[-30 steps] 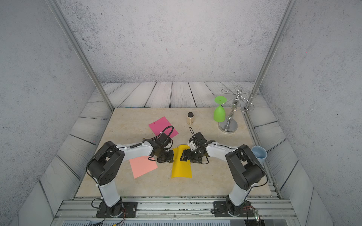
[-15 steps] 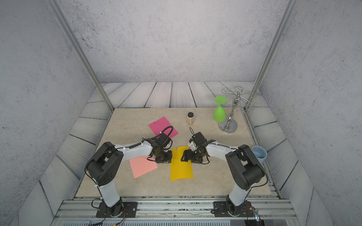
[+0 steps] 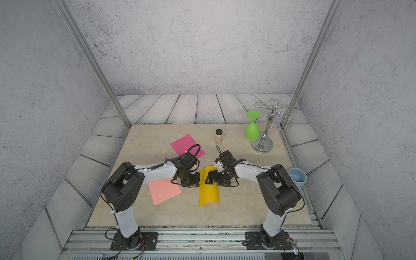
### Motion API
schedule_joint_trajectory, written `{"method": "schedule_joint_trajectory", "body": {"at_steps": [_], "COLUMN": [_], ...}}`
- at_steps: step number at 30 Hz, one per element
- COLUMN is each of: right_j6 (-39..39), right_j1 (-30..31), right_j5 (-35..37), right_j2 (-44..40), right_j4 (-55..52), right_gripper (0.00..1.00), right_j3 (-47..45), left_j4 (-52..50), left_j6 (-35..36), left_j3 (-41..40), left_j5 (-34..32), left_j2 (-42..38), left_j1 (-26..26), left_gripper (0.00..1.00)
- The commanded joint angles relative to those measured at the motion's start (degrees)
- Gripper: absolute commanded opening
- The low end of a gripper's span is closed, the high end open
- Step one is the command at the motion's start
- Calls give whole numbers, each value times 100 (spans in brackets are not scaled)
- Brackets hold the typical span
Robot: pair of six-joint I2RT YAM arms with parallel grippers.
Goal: Unclip the paperclips from the documents
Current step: Pick up the document from the center of the board.
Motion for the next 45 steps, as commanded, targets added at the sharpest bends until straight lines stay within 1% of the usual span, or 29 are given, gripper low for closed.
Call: {"method": "schedule_joint_trajectory", "body": {"at_steps": [1, 6, 15, 22, 23, 25, 27, 33, 37, 40, 43, 45], "right_j6": [-90, -67, 5, 24, 20, 17, 15, -63, -82, -107, -248, -275], "right_j1": [63, 159, 249, 249, 248, 246, 240, 199, 11, -158, -242, -307], "right_j5": [-17, -67, -44, 26, 13, 14, -1, -26, -162, -363, -399, -487], "right_j2": [257, 313, 271, 80, 60, 10, -51, -268, -502, -782, -1059, -1229], "right_j4": [-70, -27, 73, 125, 123, 115, 102, -47, -123, -198, -511, -646], "right_gripper": [86, 84, 69, 48, 44, 39, 38, 37, 37, 37, 37, 37], "right_j3": [56, 83, 102, 65, 61, 70, 74, 142, 95, 72, 193, 262], "left_j4": [-99, -88, -58, -125, -138, -186, -251, -262, -218, -103, 194, 527], "left_j6": [-6, -26, -44, -6, -9, 18, 38, 53, 50, 96, 140, 137], "left_j3": [56, 77, 62, 67, 75, 75, 87, -42, -186, -290, -439, -566], "left_j5": [-10, -27, -21, -78, -86, -113, -156, -222, -247, -204, -9, 269], "left_j2": [180, 174, 138, -49, -85, -167, -291, -860, -1340, -1705, -1994, -2135], "left_j1": [-77, -76, -77, -77, -74, -69, -51, 52, 166, 267, 389, 494], "left_gripper": [11, 10, 10, 11, 11, 11, 13, 33, 46, 52, 52, 53]}}
